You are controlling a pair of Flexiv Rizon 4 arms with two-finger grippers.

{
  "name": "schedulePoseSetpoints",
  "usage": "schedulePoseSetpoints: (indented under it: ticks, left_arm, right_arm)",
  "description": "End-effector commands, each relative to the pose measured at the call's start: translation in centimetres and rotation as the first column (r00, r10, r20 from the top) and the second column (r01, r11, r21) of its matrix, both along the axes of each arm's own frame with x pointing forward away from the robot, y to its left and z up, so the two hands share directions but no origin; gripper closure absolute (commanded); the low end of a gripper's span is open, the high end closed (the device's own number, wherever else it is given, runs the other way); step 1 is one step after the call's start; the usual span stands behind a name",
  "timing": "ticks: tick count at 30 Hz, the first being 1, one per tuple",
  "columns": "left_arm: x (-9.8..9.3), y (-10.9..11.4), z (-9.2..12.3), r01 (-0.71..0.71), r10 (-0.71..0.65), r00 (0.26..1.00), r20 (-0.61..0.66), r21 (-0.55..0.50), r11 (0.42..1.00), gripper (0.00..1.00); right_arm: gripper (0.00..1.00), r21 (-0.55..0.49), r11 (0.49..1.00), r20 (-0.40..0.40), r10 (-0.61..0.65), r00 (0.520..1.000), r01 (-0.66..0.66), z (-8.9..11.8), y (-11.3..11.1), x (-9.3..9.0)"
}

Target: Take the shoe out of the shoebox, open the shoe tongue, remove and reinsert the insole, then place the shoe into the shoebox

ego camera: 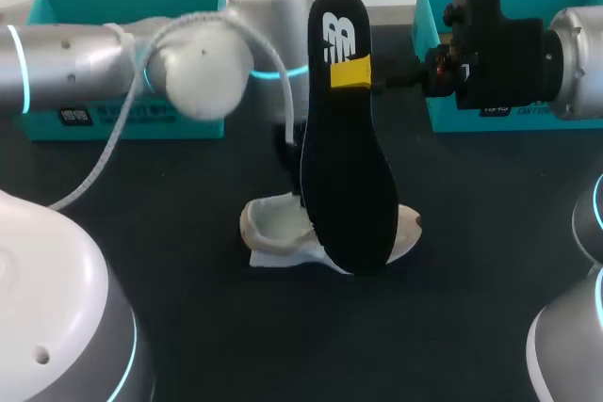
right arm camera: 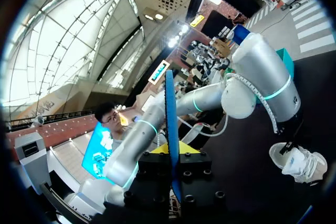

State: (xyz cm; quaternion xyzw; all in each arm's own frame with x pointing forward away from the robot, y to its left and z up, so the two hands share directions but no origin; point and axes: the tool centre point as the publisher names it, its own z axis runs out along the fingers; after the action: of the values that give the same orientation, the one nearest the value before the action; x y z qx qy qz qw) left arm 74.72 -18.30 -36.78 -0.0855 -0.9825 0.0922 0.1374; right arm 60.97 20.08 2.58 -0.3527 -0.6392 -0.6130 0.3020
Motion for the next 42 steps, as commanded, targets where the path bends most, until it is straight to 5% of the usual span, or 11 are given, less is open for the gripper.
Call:
schedulePoseSetpoints:
  ticks: [1,4,19,21,22,23,25,27,30,42]
  left_arm:
    - [1.3,-0.6,1.3,0.283,-0.280,0.916,-0.286,-0.032,0.959,1.00]
    - [0.4,-0.6,2.7,0.390,-0.385,0.910,-0.153,-0.001,0.921,1.00]
    - [0.4,-0.6,2.7,0.390,-0.385,0.910,-0.153,-0.001,0.921,1.00]
    - [0.5,-0.5,2.6,0.498,-0.486,0.852,-0.194,0.013,0.867,1.00]
    - [0.6,-0.4,2.6,0.616,-0.589,0.767,-0.254,0.034,0.787,1.00]
    - [0.7,-0.2,2.7,0.630,-0.605,0.754,-0.255,0.019,0.776,1.00]
    - [1.0,0.2,2.9,0.747,-0.710,0.640,-0.293,0.022,0.664,1.00]
    - [1.3,0.4,3.2,0.769,-0.733,0.616,-0.289,0.020,0.639,1.00]
    - [1.2,1.0,3.6,0.922,-0.882,0.385,-0.272,0.067,0.382,1.00]
    - [2.3,-0.1,3.6,0.989,-0.983,0.062,-0.173,0.141,0.038,1.00]
  right_arm:
    - [1.00,-0.001,1.000,-0.001,-0.001,1.000,0.001,0.0,0.4,0.1]
    - [1.00,-0.001,1.000,-0.001,-0.001,1.000,0.001,0.0,0.4,0.1]
    - [1.00,-0.001,1.000,-0.001,-0.001,1.000,0.001,0.0,0.4,0.1]
    - [1.00,-0.001,1.000,-0.001,-0.001,1.000,0.001,0.0,0.4,0.1]
    - [1.00,-0.001,1.000,-0.001,-0.001,1.000,0.001,0.0,0.4,0.1]
    - [1.00,-0.001,1.000,-0.001,-0.001,1.000,0.001,0.0,0.4,0.1]
    - [1.00,-0.001,1.000,-0.001,-0.001,1.000,0.001,0.0,0.4,0.1]
    - [1.00,-0.001,1.000,-0.001,-0.001,1.000,0.001,0.0,0.4,0.1]
    - [1.00,-0.001,1.000,-0.001,-0.001,1.000,0.001,0.0,0.4,0.1]
    - [1.00,-0.001,1.000,-0.001,-0.001,1.000,0.001,0.0,0.4,0.1]
